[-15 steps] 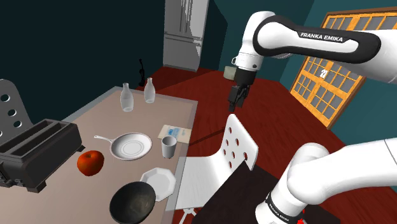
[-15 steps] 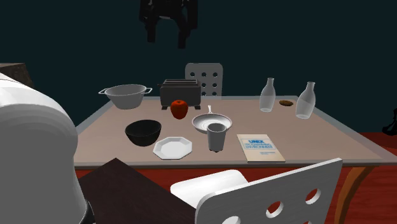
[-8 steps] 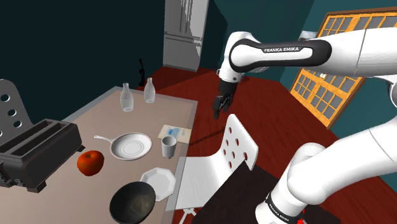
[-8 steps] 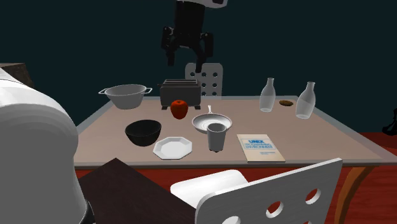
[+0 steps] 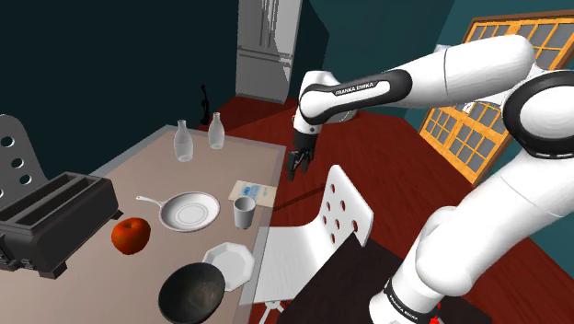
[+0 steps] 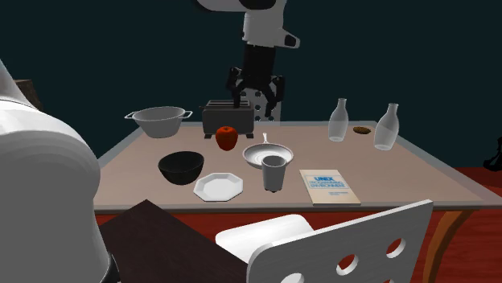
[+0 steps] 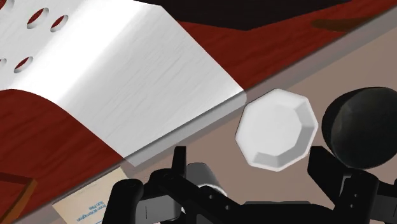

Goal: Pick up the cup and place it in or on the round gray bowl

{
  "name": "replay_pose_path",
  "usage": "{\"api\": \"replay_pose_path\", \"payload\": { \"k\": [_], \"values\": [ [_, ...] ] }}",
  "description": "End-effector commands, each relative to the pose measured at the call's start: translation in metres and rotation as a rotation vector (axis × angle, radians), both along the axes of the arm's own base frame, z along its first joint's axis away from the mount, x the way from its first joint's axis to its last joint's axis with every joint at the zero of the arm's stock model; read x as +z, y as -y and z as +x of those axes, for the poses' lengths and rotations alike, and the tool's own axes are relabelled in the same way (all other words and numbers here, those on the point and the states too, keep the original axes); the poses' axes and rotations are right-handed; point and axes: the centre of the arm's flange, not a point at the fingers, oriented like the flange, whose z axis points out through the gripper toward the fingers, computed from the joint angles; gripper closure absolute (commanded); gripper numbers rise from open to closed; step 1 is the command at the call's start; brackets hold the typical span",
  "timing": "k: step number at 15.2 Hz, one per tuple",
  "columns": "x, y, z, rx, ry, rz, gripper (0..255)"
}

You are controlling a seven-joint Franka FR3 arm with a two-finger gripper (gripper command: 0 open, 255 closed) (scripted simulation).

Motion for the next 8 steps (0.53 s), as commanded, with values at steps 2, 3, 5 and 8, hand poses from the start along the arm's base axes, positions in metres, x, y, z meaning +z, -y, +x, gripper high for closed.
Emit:
{"api": "replay_pose_path", "payload": {
  "k": [2,3,5,8],
  "values": [
    [-0.029,0.000,0.027,0.005,0.001,-0.003,0],
    [-0.039,0.000,0.036,0.007,0.001,-0.004,0],
    [-0.058,0.000,0.054,0.010,0.001,-0.005,0],
    [-0.087,0.001,0.082,0.015,0.001,-0.007,0]
  ]
}}
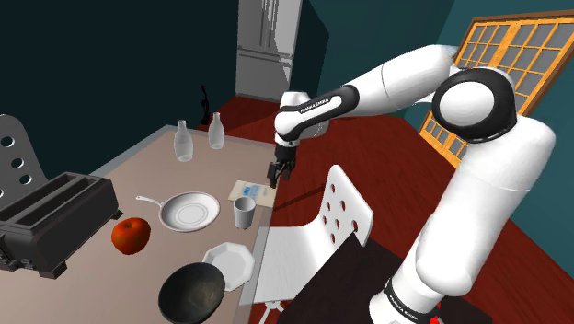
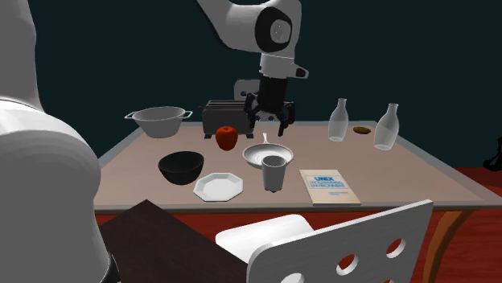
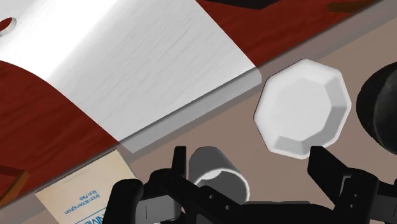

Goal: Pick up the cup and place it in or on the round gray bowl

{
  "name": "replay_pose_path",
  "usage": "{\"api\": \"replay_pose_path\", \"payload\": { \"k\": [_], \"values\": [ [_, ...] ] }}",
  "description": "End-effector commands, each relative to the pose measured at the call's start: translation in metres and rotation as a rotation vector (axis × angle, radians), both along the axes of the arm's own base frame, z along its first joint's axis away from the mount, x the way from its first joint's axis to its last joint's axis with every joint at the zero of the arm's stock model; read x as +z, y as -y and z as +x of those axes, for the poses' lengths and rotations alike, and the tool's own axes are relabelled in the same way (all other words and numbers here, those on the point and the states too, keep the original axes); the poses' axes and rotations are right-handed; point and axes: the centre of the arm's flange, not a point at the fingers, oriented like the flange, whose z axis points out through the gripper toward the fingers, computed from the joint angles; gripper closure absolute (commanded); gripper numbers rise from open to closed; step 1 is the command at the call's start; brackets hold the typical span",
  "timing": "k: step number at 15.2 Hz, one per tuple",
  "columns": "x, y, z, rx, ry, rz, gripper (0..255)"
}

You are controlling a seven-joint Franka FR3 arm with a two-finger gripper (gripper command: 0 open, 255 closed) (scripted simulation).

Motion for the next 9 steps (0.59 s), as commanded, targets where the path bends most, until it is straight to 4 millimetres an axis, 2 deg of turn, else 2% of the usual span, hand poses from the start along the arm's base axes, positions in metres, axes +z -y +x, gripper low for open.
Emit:
{"api": "replay_pose_path", "payload": {
  "k": [1,9],
  "values": [
    [-0.019,0.000,0.019,0.004,0.000,-0.002,0],
    [-0.096,0.001,0.092,0.017,0.000,-0.007,0]
  ]
}}
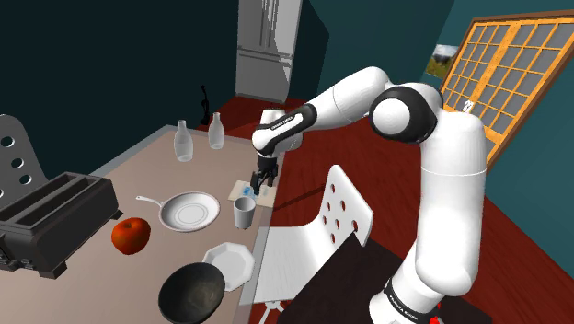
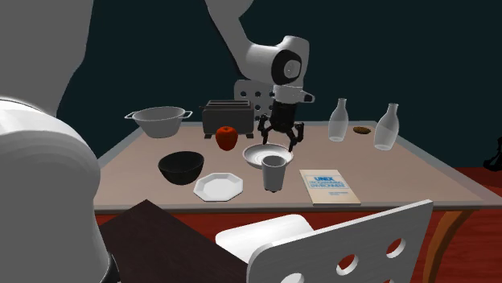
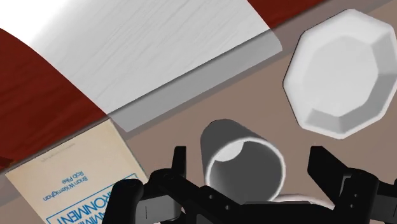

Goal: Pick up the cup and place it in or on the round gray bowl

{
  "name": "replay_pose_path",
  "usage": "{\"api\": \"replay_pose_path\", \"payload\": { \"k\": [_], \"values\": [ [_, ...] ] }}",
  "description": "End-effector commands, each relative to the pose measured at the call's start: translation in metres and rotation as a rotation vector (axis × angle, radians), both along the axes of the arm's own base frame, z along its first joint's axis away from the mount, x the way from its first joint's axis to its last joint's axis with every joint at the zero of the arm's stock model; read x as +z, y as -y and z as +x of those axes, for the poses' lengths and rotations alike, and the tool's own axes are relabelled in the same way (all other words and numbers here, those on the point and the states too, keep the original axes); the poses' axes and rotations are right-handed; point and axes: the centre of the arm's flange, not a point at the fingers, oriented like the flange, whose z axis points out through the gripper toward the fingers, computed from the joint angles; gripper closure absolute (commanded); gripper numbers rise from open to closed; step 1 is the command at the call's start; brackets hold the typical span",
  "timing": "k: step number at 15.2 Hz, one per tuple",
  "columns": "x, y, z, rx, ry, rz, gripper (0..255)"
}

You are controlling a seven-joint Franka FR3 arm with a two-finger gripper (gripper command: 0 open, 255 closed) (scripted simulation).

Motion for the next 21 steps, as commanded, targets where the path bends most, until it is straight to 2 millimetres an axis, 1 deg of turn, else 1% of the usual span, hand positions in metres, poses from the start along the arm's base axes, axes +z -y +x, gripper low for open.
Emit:
{"api": "replay_pose_path", "payload": {
  "k": [1,6,7,13,14,21],
  "values": [
    [-0.021,0.003,0.021,0.003,0.000,-0.001,0],
    [-0.069,0.003,0.067,0.012,0.000,-0.005,0],
    [-0.070,0.003,0.067,0.012,0.000,-0.005,0],
    [-0.101,0.001,0.065,0.012,0.000,-0.005,0],
    [-0.109,0.000,0.064,0.012,0.000,-0.005,0],
    [-0.109,0.000,0.064,0.012,0.000,-0.005,0]
  ]
}}
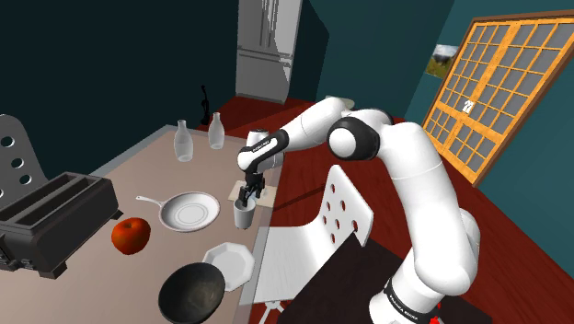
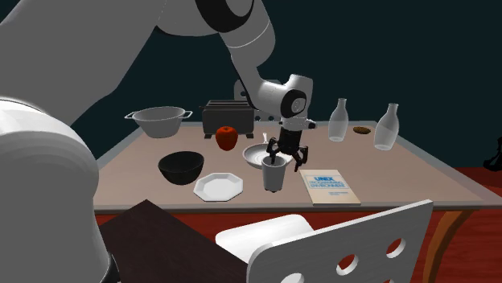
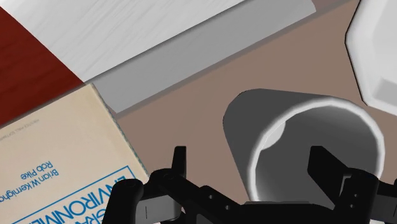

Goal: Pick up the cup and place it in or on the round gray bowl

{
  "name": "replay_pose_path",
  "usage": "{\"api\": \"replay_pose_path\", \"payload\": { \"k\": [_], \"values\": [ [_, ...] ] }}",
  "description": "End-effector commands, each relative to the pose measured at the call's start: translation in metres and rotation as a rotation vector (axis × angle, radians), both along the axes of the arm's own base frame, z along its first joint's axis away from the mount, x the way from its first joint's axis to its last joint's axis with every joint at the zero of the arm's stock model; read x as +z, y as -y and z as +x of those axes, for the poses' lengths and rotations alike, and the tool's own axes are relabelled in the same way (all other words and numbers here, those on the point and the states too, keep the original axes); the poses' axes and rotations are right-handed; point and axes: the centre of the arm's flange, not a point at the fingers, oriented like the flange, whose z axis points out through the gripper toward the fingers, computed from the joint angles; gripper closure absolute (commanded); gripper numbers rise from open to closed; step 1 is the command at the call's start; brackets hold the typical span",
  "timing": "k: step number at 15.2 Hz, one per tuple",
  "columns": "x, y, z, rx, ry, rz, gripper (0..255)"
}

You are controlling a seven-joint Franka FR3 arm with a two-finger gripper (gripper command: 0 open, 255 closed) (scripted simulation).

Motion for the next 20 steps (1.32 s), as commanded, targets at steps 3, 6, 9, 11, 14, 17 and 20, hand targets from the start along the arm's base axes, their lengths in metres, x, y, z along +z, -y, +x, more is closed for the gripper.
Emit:
{"api": "replay_pose_path", "payload": {
  "k": [3,6,9,11,14,17,20],
  "values": [
    [0.000,0.000,0.000,0.000,0.000,0.000,255],
    [0.000,0.000,0.000,0.000,0.000,0.000,255],
    [0.000,0.000,0.000,0.000,0.000,0.000,255],
    [0.000,0.000,0.000,0.000,0.000,0.000,255],
    [0.016,0.000,0.000,0.000,0.000,0.000,255],
    [0.032,0.000,0.000,0.000,0.000,0.000,255],
    [0.047,0.000,0.000,0.000,0.000,0.000,255]
  ]
}}
